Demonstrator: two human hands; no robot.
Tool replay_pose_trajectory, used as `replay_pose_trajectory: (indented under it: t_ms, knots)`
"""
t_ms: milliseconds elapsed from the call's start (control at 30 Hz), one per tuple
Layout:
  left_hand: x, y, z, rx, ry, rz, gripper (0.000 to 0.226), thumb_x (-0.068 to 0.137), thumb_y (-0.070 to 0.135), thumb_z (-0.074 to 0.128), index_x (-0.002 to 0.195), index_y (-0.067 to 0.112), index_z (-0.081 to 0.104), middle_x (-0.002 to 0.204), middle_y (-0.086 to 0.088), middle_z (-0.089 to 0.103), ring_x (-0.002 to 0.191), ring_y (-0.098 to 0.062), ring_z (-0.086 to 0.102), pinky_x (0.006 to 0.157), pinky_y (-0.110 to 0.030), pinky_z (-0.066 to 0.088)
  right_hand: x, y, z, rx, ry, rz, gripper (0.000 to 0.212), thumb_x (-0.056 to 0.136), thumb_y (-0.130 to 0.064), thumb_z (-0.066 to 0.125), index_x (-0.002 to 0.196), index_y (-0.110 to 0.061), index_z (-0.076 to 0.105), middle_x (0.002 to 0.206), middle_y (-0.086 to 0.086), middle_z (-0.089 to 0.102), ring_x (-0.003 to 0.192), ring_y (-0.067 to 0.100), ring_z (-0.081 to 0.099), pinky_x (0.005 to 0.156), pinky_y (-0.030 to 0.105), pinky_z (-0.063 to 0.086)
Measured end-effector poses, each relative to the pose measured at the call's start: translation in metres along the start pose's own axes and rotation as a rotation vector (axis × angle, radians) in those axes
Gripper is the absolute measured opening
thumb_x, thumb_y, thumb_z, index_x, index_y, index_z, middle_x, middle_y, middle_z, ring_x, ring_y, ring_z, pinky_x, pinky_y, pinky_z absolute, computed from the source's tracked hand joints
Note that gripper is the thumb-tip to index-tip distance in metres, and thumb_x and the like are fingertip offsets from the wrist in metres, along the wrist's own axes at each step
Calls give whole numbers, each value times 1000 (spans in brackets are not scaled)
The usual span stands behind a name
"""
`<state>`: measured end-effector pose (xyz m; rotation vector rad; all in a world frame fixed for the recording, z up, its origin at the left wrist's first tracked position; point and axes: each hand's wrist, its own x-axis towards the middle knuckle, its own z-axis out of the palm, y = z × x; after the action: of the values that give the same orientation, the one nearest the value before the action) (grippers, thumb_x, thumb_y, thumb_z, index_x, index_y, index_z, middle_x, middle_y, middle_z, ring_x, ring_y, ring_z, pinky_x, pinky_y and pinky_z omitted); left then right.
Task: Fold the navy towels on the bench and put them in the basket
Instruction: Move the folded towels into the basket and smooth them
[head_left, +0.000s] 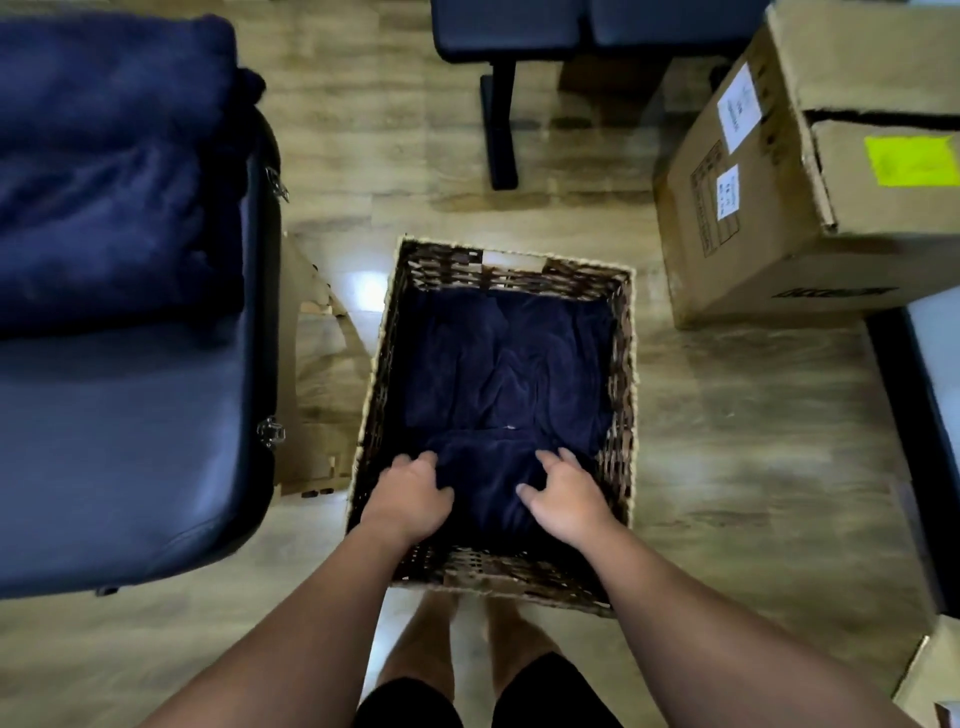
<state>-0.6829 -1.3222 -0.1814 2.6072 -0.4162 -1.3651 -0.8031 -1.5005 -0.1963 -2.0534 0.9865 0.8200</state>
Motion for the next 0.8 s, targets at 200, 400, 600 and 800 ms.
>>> replay_pose_trajectory:
  t_ms: [200, 400, 600, 800]
  knots:
    - [-44, 7, -36, -152, 107, 24, 51, 95, 41, 60, 139, 15, 55, 134, -10, 62, 123, -29, 58, 100, -33, 47, -39, -19, -30, 124, -23, -40, 66, 97, -49, 60, 152, -16, 45, 150, 3, 52, 135, 23, 50, 107, 27, 41]
    - [-88, -17, -81, -272, 249, -31, 35, 92, 42, 61, 111, 14, 70, 108, -9, 73, 107, -30, 67, 85, -31, 51, -69, -59, -54, 156, -71, -153, 66, 95, -55, 59, 149, -19, 49, 150, -1, 52, 135, 20, 50, 105, 27, 39]
    - [-128, -67, -137, -337, 433, -35, 26, 90, 40, 60, 87, 16, 67, 88, -1, 70, 89, -24, 64, 82, -37, 54, -95, -125, -62, 119, -71, -277, 63, 95, -59, 57, 147, -23, 52, 148, -3, 53, 134, 19, 50, 102, 27, 39]
    - [-126, -146, -203, -369, 531, -47, 25, 93, 42, 63, 87, 19, 68, 88, 0, 72, 94, -24, 66, 85, -36, 52, -96, -213, -50, 136, 10, -345, 56, 94, -58, 58, 137, -22, 63, 140, -4, 61, 129, 17, 55, 106, 31, 41]
